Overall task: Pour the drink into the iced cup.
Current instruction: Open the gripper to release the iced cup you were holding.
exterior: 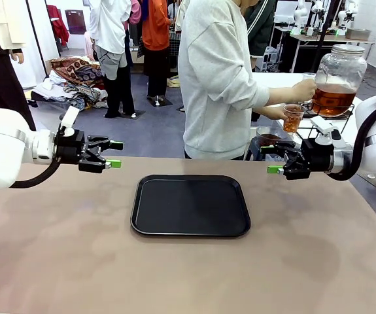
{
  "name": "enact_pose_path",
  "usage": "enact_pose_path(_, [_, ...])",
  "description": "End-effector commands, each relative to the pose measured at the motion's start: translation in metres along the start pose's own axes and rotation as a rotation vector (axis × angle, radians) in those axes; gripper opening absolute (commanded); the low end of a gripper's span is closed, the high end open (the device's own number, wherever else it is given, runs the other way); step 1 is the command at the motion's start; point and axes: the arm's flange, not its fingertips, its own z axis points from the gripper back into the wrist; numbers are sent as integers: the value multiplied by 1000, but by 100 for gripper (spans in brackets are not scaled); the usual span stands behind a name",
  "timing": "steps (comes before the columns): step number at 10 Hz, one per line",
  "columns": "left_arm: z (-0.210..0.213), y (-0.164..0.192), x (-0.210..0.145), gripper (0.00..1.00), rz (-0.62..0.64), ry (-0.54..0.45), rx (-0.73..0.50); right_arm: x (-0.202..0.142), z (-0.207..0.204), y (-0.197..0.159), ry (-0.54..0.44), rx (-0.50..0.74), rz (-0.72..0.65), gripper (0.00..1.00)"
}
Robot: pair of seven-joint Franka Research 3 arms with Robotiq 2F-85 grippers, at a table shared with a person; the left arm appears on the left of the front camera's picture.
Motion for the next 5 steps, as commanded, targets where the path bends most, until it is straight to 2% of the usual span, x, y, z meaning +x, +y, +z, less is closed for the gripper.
enact_pose_path(1, [0,1,1,100,3,-2,-1,4,-2,-3,6,2,-1,100])
enact_pose_path(5, [0,1,1,100,3,-2,-1,4,-2,-3,6,2,-1,100])
